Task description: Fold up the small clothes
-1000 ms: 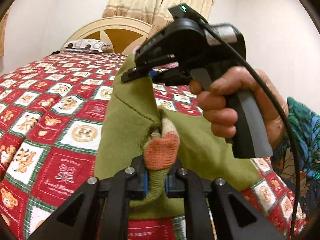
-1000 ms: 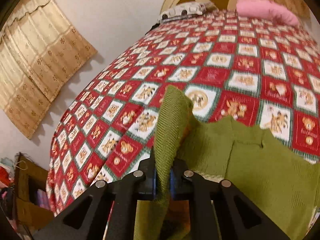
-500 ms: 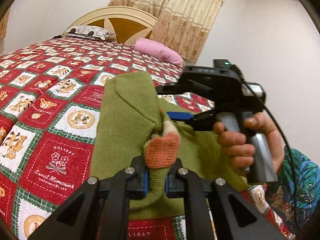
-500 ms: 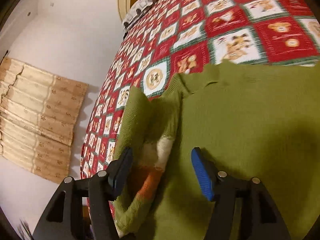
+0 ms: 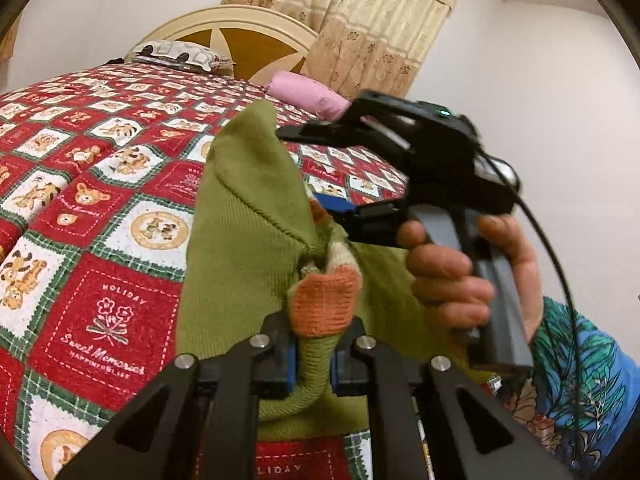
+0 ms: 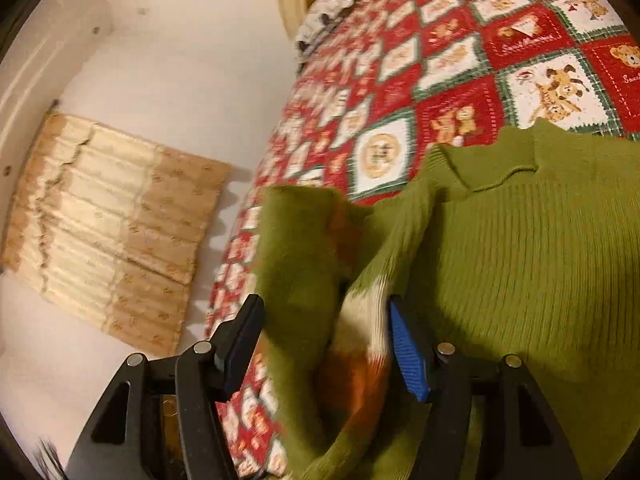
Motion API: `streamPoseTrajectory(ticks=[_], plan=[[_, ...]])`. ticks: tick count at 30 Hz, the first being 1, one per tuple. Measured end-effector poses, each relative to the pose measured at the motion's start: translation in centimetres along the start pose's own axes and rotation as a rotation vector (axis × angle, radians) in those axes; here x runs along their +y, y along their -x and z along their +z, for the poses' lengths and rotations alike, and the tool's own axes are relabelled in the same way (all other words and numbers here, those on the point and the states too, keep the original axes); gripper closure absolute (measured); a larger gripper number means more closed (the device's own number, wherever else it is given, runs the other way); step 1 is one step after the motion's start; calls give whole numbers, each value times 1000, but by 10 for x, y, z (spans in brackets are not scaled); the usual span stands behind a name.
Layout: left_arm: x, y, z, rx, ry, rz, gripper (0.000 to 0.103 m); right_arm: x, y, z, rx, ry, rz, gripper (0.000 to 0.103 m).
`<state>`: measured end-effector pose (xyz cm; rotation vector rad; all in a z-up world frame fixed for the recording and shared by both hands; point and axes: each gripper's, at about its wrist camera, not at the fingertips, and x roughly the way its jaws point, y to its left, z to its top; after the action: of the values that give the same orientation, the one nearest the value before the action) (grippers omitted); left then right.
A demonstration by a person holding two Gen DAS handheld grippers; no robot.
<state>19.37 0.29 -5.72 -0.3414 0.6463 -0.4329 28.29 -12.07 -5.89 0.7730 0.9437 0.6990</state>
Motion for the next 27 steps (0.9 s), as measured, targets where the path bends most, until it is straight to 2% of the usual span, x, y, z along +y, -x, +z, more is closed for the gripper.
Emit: streamPoseTrajectory(ticks=[2, 4, 9, 13, 14, 15, 16, 18, 22, 25, 27], plan=[[0, 0, -1, 2, -2, -1, 91, 2, 9, -6, -9, 24, 38, 27], [-1, 0, -1, 2, -5, 0, 91, 4, 12, -13, 3, 52, 60, 26], [1, 0, 0, 3, -3, 0, 91, 5, -8, -21, 74, 89, -17, 26], [3, -1, 0, 2, -3, 1, 91, 6, -29, 1, 35, 47, -62, 26], [3, -1, 0, 3, -2, 1, 91, 5, -33, 5, 30, 38, -73, 38], [4, -2, 0, 4, -2, 2, 91, 6, -38, 10, 31, 41, -83, 73], [4, -3, 0, 7, 0, 3, 91, 7, -42, 11, 45, 55, -92, 88], [7, -4, 0, 14, 11, 2, 91, 16, -46, 10, 61, 103, -164, 88], [6, -4, 1, 16, 1, -3, 91, 43, -32, 5, 10, 246, -280, 88], [-7, 1, 0, 2, -59, 8, 91, 61, -16, 4, -15, 309, -330, 89], [-23, 3, 0, -7, -138, 16, 91, 69, -1, 4, -30, 351, -354, 89]])
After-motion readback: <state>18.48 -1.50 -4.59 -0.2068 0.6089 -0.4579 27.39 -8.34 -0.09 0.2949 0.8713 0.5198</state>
